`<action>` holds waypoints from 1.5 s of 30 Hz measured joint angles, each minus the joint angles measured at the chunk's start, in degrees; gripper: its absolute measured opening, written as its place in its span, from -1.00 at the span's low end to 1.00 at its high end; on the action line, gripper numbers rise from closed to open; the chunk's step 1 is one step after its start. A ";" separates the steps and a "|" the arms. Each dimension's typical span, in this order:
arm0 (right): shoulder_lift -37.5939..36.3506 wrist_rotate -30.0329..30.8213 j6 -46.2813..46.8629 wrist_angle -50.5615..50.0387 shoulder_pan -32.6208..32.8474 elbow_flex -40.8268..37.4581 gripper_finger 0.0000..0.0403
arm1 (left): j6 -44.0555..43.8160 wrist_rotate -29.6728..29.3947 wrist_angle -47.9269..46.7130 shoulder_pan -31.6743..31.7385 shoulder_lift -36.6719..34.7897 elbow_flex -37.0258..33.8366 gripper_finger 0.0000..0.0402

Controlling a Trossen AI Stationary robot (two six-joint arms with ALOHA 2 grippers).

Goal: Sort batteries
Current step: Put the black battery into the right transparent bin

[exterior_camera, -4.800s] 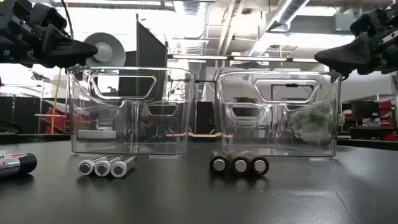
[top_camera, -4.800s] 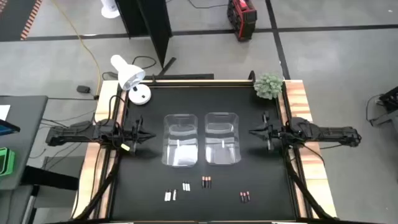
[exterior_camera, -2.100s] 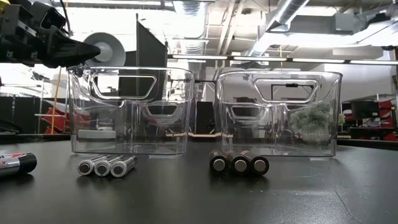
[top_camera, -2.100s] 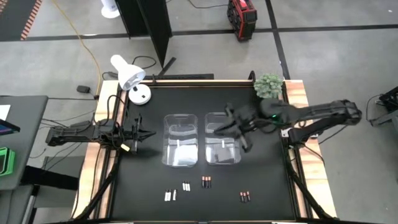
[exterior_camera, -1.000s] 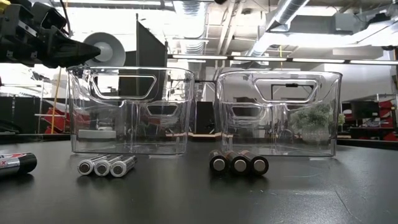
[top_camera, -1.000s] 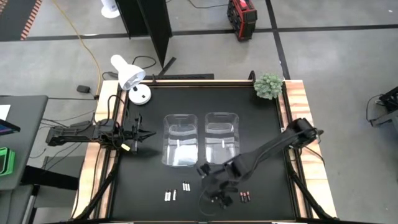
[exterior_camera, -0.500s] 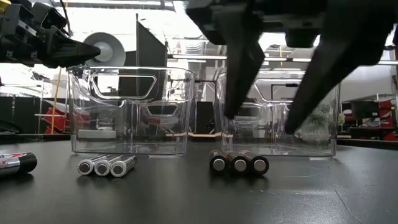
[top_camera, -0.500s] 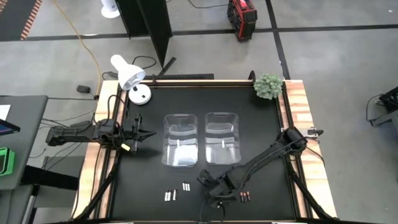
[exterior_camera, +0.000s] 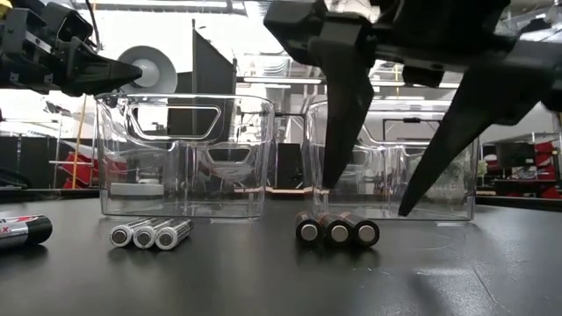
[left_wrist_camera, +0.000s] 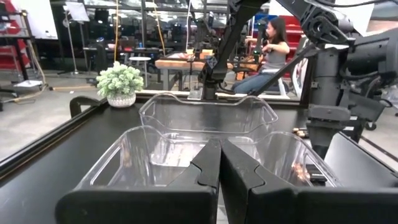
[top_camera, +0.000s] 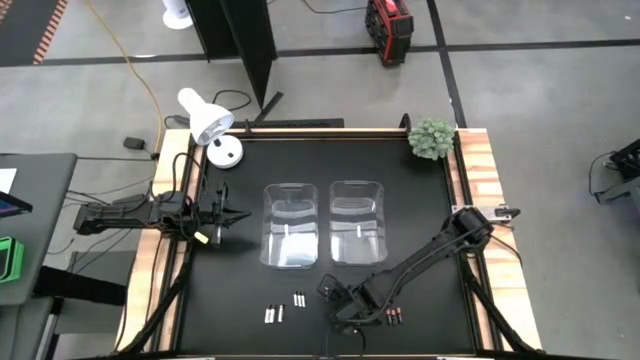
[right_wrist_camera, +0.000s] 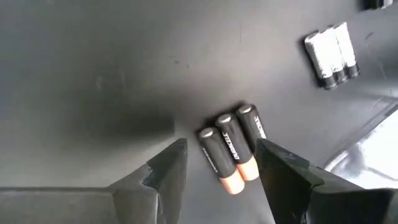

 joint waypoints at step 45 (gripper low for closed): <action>1.35 -3.28 -7.96 -5.09 -1.33 -0.06 -0.28 | -1.80 0.01 -0.08 0.00 0.02 -0.02 -1.00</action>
